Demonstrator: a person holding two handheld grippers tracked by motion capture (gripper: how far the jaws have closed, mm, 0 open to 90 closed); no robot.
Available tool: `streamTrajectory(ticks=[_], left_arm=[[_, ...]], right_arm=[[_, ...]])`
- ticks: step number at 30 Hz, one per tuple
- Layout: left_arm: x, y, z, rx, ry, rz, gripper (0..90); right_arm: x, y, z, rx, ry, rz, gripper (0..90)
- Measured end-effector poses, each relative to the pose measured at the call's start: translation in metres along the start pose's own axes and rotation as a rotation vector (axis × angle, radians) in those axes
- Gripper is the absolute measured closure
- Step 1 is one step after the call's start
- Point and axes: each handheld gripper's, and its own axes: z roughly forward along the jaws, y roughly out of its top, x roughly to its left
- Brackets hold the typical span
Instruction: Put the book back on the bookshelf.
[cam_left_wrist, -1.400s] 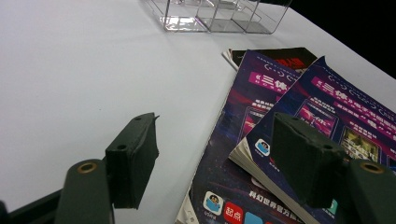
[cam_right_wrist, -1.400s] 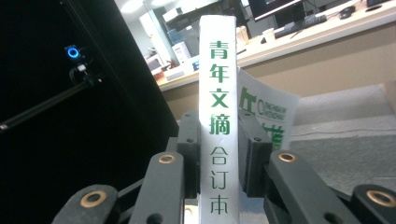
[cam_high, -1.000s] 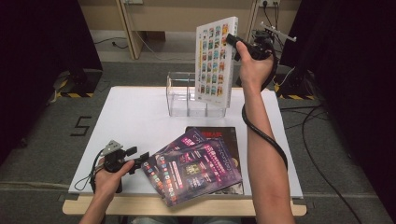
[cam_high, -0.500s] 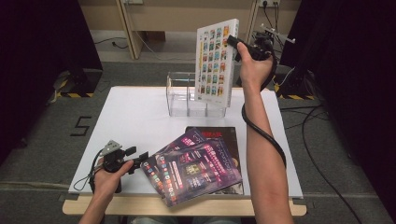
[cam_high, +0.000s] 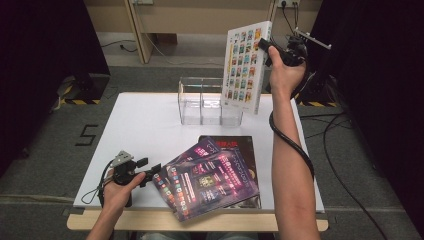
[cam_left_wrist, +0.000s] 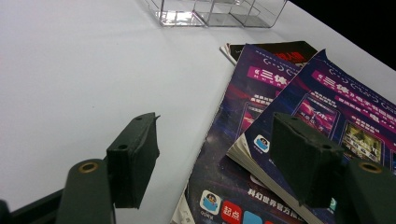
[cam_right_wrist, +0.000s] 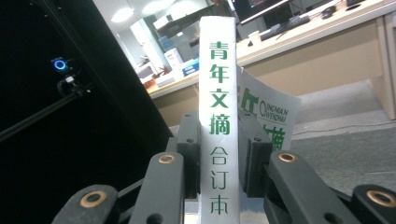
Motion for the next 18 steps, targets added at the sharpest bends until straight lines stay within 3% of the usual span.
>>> streamTrajectory(ticks=[10, 18], left_arm=[[-0.0010, -0.0001, 0.0009, 0.002, -0.001, 0.002, 32.2], [-0.0007, 0.0002, 0.0002, 0.001, -0.004, 0.001, 32.3]], right_arm=[[0.0007, 0.0009, -0.0038, -0.002, -0.058, -0.073, 74.3], [0.0084, -0.0056, 0.0043, 0.004, -0.081, -0.130, 74.3]])
